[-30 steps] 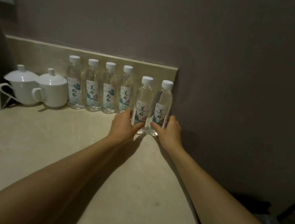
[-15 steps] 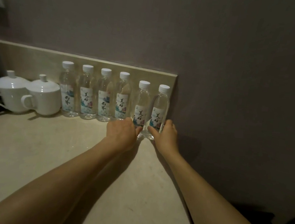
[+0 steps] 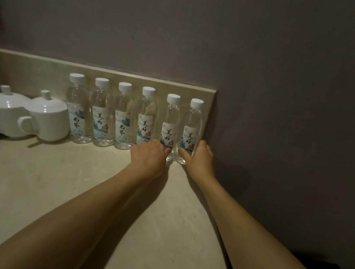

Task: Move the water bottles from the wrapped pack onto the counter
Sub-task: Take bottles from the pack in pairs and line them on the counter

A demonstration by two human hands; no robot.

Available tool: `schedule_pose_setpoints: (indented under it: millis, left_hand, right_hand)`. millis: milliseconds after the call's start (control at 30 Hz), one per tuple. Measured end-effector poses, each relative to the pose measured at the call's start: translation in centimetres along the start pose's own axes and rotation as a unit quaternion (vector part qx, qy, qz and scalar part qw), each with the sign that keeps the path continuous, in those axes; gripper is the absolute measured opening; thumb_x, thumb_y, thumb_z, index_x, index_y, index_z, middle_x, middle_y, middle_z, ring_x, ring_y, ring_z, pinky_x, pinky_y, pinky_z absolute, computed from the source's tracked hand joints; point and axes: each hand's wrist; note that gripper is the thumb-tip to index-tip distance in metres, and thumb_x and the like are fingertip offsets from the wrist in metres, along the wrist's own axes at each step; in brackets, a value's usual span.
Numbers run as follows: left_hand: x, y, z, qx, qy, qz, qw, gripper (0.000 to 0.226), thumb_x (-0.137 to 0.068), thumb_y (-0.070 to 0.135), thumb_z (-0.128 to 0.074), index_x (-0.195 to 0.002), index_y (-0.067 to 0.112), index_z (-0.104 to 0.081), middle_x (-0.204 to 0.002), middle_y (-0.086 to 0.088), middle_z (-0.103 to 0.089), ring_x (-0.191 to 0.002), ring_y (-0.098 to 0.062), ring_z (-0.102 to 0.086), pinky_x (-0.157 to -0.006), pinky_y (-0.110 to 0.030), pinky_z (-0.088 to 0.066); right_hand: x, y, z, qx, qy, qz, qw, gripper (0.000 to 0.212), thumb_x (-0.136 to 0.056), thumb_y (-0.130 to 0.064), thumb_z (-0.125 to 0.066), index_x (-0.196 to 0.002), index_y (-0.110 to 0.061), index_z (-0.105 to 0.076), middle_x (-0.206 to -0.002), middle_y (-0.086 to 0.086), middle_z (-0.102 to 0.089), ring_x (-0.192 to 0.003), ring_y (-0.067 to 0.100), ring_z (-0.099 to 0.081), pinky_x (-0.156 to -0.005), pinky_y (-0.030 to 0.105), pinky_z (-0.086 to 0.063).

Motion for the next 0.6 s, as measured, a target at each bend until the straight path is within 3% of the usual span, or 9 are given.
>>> schedule_pose_setpoints:
  millis: [133, 300, 600]
  left_hand:
    - [-0.6, 0.3, 0.1, -0.022, 0.0, 0.001, 1.0, 0.042, -0.099, 0.049, -0.041, -0.1, 0.015, -0.066, -0.098, -0.005, -0.07, -0.092, -0.025, -0.068, -0.07, -0.031, -0.043]
    - [-0.9, 0.6, 0.0, -0.05, -0.005, 0.011, 0.999, 0.025, -0.097, 0.037, -0.053, -0.103, 0.017, -0.067, -0.098, -0.003, -0.07, -0.092, -0.024, -0.067, -0.07, -0.032, -0.043]
    - [-1.8, 0.8, -0.3, -0.068, 0.0, 0.014, 0.998, 0.025, -0.098, 0.035, -0.051, -0.102, 0.016, -0.068, -0.097, -0.003, -0.07, -0.09, -0.023, -0.068, -0.066, -0.031, -0.041]
  right_hand:
    - [-0.8, -0.2, -0.3, 0.007, -0.006, 0.0, 1.0, 0.053, -0.087, -0.035, -0.068, -0.124, -0.001, -0.049, -0.128, 0.019, -0.052, -0.117, 0.035, -0.053, -0.094, 0.042, -0.047]
    - [-1.4, -0.2, -0.6, 0.006, -0.011, -0.001, 1.0, 0.054, -0.088, -0.034, -0.067, -0.126, 0.0, -0.047, -0.129, 0.019, -0.051, -0.119, 0.036, -0.052, -0.095, 0.043, -0.047]
    - [-2.3, -0.3, -1.1, 0.004, -0.021, -0.002, 1.0, 0.053, -0.09, -0.034, -0.065, -0.127, 0.0, -0.047, -0.131, 0.02, -0.049, -0.119, 0.036, -0.052, -0.097, 0.044, -0.047]
Point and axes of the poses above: each hand's wrist, its own x-axis away from the middle knuckle, its own z-axis out of the back of the hand, y = z × x
